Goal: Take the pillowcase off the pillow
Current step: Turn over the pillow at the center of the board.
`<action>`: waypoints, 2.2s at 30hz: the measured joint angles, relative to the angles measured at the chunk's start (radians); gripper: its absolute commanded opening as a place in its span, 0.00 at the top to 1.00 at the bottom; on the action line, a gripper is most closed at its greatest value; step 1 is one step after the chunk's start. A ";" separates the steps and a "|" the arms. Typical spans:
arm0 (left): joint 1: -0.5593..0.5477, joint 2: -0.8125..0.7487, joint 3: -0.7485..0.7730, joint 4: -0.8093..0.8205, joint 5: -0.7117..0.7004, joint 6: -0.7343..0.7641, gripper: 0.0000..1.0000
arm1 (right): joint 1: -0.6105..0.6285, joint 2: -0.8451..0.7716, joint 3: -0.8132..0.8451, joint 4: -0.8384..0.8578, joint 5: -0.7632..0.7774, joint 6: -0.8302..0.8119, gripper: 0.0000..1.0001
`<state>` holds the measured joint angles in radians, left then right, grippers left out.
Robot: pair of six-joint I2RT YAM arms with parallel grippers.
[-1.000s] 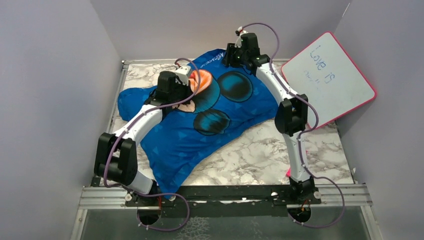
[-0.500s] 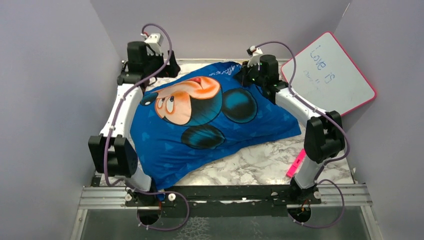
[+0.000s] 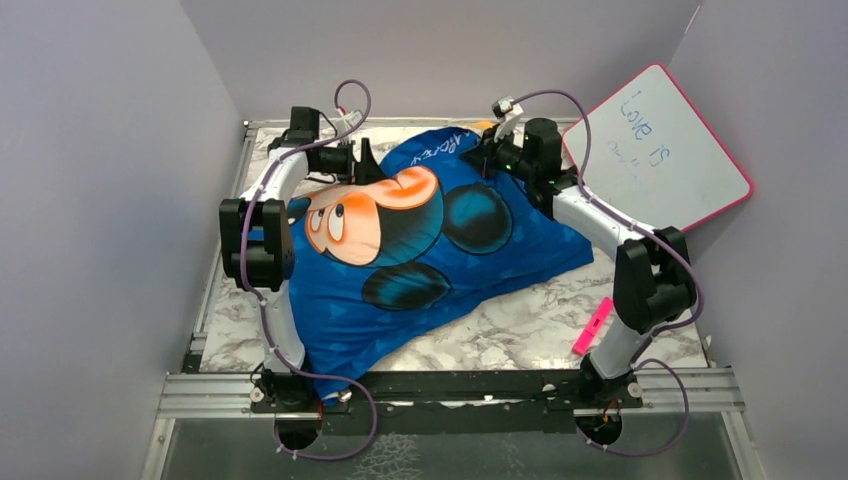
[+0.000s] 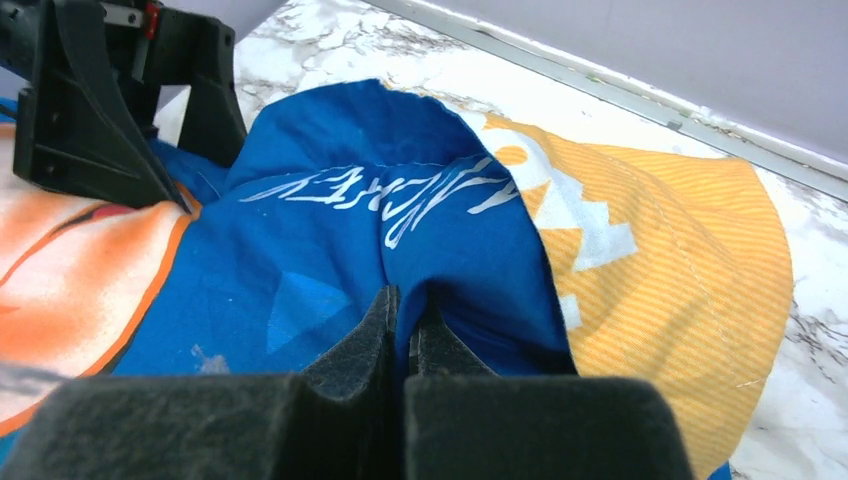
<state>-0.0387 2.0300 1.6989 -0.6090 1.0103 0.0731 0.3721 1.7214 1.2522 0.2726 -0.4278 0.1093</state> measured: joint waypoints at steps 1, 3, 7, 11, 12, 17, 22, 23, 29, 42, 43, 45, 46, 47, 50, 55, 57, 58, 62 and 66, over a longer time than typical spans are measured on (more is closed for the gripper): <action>0.003 -0.001 -0.024 -0.002 0.040 0.008 0.39 | 0.002 0.000 0.000 0.000 -0.005 0.002 0.99; 0.007 -0.010 -0.070 0.002 0.103 0.029 0.75 | 0.008 0.000 0.005 -0.011 -0.005 0.006 0.94; 0.006 -0.064 -0.137 -0.003 0.148 0.078 1.00 | 0.017 0.024 0.108 -0.142 0.023 0.023 0.67; 0.003 -0.143 -0.137 -0.020 0.076 0.076 1.00 | 0.019 0.063 0.297 -0.330 0.065 0.066 0.33; -0.001 -0.155 -0.134 -0.023 0.056 0.068 1.00 | 0.019 0.066 0.347 -0.380 0.074 0.074 0.30; -0.023 -0.201 -0.069 -0.076 -0.123 -0.003 1.00 | 0.020 0.009 0.459 -0.545 0.085 0.104 0.26; -0.027 -0.205 0.087 -0.158 -0.269 -0.067 1.00 | 0.020 -0.208 0.271 -0.598 0.088 0.140 0.26; -0.027 -0.205 0.128 -0.166 -0.290 -0.076 1.00 | 0.020 -0.247 0.235 -0.607 0.088 0.150 0.26; -0.026 -0.199 0.441 -0.200 -0.377 -0.117 1.00 | 0.020 -0.436 -0.015 -0.599 0.061 0.226 0.27; -0.280 -0.393 -0.124 -0.039 -0.508 -0.053 0.53 | 0.021 -0.436 -0.109 -0.673 0.183 0.328 0.26; -0.317 -0.408 -0.168 -0.038 -0.507 -0.053 0.44 | 0.021 -0.443 -0.095 -0.673 0.206 0.325 0.27; -0.418 -0.443 -0.249 -0.038 -0.497 -0.072 0.22 | 0.021 -0.454 -0.053 -0.671 0.253 0.313 0.26; -0.476 -0.470 -0.279 -0.039 -0.495 -0.080 0.15 | 0.021 -0.456 -0.029 -0.670 0.272 0.305 0.26; -0.504 -0.496 -0.294 -0.044 -0.495 -0.089 0.09 | 0.021 -0.458 -0.005 -0.668 0.291 0.296 0.26; -0.529 -0.638 -0.302 -0.039 -0.523 -0.111 0.01 | 0.021 -0.457 0.058 -0.654 0.341 0.266 0.26; -0.501 -0.866 -0.285 0.019 -0.708 -0.126 0.01 | 0.021 -0.438 0.084 -0.634 0.389 0.221 0.21; -0.501 -0.904 -0.290 0.036 -0.819 -0.143 0.01 | 0.021 -0.393 0.117 -0.640 0.386 0.201 0.18; -0.502 -0.913 -0.300 0.044 -0.871 -0.154 0.01 | 0.021 -0.368 0.137 -0.643 0.383 0.195 0.16; -0.500 -0.895 -0.403 0.048 -1.101 -0.240 0.01 | 0.021 -0.230 0.203 -0.649 0.330 0.158 0.13; -0.477 -0.864 -0.533 0.007 -1.220 -0.332 0.01 | 0.021 -0.018 0.256 -0.697 0.222 0.126 0.55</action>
<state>-0.5159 1.1664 1.1656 -0.6018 -0.2092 -0.2584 0.3935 1.7039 1.5082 -0.4240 -0.2062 0.2348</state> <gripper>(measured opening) 0.986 0.749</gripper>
